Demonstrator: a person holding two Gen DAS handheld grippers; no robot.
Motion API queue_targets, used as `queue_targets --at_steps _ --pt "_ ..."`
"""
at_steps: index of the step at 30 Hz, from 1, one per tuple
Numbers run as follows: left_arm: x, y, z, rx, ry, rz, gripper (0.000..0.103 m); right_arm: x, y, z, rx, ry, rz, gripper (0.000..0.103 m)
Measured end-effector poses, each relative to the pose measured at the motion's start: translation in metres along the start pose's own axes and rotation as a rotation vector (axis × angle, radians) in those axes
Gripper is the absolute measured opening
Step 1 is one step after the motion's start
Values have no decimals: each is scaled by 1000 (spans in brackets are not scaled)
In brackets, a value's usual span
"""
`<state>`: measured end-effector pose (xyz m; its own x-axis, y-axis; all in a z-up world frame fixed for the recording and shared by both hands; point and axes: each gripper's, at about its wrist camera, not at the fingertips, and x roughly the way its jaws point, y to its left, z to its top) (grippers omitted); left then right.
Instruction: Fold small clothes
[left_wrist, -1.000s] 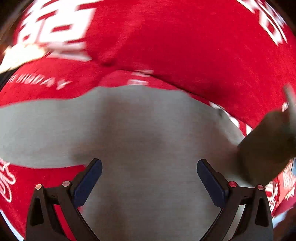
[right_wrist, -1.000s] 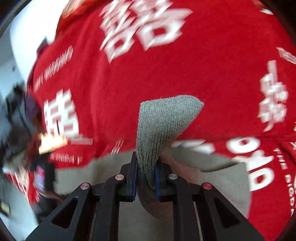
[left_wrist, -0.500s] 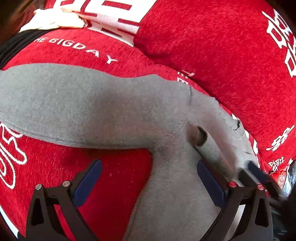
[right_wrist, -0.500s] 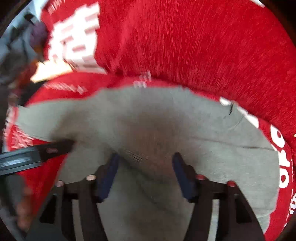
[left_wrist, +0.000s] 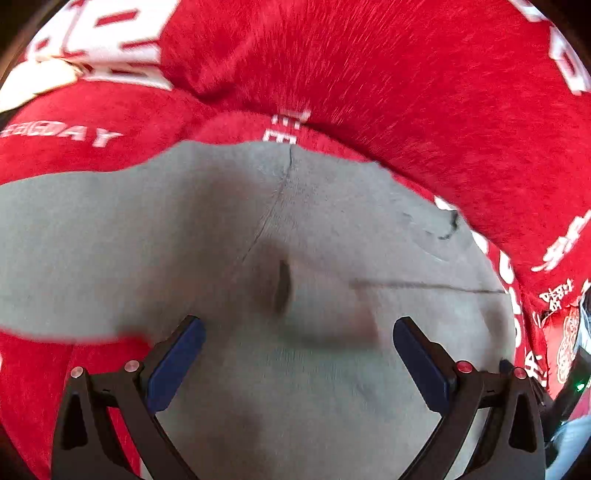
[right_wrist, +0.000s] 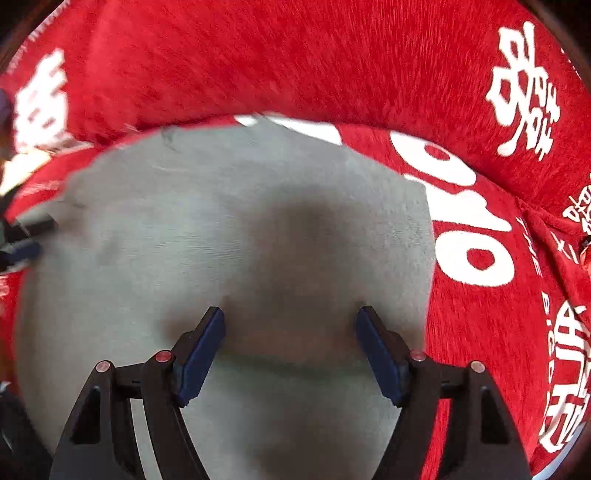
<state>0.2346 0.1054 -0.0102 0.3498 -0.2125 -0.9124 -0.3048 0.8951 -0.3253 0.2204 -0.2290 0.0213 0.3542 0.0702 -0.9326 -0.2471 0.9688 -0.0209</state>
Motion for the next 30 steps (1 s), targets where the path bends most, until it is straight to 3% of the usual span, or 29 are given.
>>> queue_targets --at_steps 2,6,11,13,15,16,17,20,23,25,28,30 --pt "2 -10 12 56 -7 34 103 9 -2 14 29 -36 -10 80" --pt "-6 -16 19 103 69 -183 103 9 2 38 55 11 -16 80" --pt "6 -8 14 155 162 -242 103 -22 6 14 63 -76 65 80" --pt "1 -6 14 143 153 -273 103 -31 2 1 81 -82 80 80" --pt "-3 -5 14 113 161 -331 92 -36 2 -8 90 -86 88 80" --pt "-2 -7 14 115 166 -344 76 -37 3 -12 90 -87 88 80" --pt "-1 -9 14 128 173 -336 61 -38 3 -14 89 -87 86 80" --pt "-1 -21 10 209 168 -249 33 -37 6 -20 72 -82 77 80" --pt "-10 -29 4 267 171 -226 31 -37 9 -21 55 -87 59 80" --pt "-32 -29 -1 296 169 -255 31 -39 9 -22 51 -93 57 80" --pt "-64 -8 1 179 148 -366 31 -41 7 -23 52 -106 53 80" --pt "-75 8 2 119 107 -365 31 -39 7 -23 58 -104 51 80"
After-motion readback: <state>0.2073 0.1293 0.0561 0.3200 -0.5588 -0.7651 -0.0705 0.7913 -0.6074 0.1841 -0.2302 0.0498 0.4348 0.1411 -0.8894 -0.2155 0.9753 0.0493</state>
